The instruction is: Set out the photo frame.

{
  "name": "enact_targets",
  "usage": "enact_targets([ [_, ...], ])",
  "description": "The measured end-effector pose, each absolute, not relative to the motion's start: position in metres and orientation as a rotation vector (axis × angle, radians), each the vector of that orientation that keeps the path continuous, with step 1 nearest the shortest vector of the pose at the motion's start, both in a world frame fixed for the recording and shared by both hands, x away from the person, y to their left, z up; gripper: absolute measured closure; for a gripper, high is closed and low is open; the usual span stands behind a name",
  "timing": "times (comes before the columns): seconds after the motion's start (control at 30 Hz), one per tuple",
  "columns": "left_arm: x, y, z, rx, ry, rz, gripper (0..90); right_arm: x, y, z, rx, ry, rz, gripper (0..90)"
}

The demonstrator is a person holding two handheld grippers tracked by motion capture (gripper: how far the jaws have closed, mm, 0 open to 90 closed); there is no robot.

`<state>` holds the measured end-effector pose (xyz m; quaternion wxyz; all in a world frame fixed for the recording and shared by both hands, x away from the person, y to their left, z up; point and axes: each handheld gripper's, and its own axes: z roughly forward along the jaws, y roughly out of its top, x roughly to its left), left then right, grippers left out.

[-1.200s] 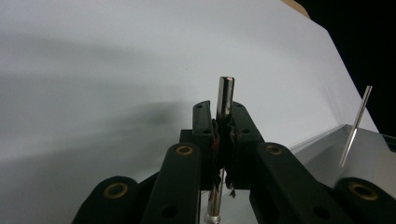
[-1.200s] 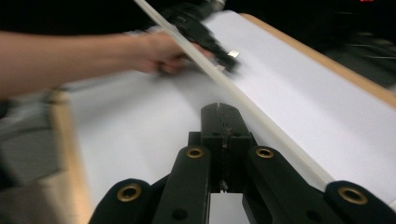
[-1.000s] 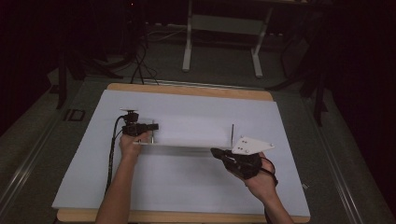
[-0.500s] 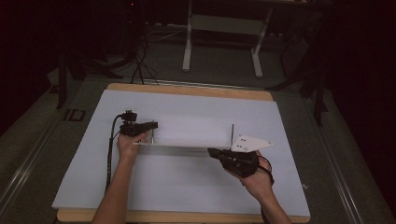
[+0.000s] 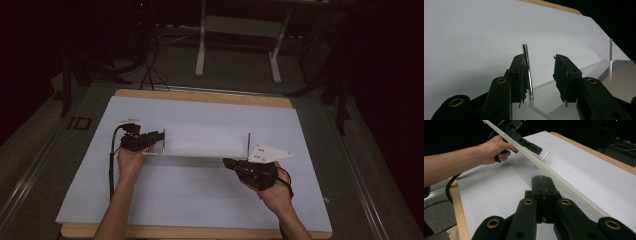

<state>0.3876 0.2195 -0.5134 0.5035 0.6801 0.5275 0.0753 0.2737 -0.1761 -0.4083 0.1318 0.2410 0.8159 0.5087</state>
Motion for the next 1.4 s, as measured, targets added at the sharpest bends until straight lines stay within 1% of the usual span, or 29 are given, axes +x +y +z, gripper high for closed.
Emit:
enact_targets([
  [0.33, 0.359, 0.234, -0.508, 1.601, 1.222, 0.220, 59.5, 0.274, -0.176, -0.408, 0.704, 2.364, 1.481, 90.0],
  [0.47, 0.352, 0.239, -0.505, 1.620, 1.199, 0.239, 59.6, 0.275, -0.176, -0.408, 0.709, 2.359, 1.486, 90.0],
  [0.63, 0.343, 0.238, -0.505, 1.698, 1.175, 0.286, 59.1, 0.276, -0.178, -0.407, 0.718, 2.352, 1.496, 90.0],
  [0.8, 0.333, 0.240, -0.509, 1.693, 1.141, 0.281, 58.2, 0.277, -0.179, -0.407, 0.730, 2.347, 1.506, 90.0],
  [0.87, 0.330, 0.241, -0.508, 1.720, 1.132, 0.288, 58.2, 0.277, -0.179, -0.407, 0.731, 2.343, 1.506, 90.0],
  [1.0, 0.322, 0.243, -0.504, 1.735, 1.087, 0.293, 58.7, 0.277, -0.179, -0.407, 0.729, 2.338, 1.507, 90.0],
  [1.17, 0.313, 0.236, -0.498, 1.779, 1.007, 0.317, 58.3, 0.276, -0.179, -0.407, 0.726, 2.336, 1.506, 90.0],
  [1.23, 0.311, 0.233, -0.496, 1.779, 0.974, 0.305, 58.4, 0.276, -0.179, -0.407, 0.725, 2.335, 1.505, 90.0],
  [1.4, 0.306, 0.230, -0.491, 1.775, 0.938, 0.328, 59.2, 0.276, -0.180, -0.407, 0.726, 2.335, 1.508, 90.0],
])
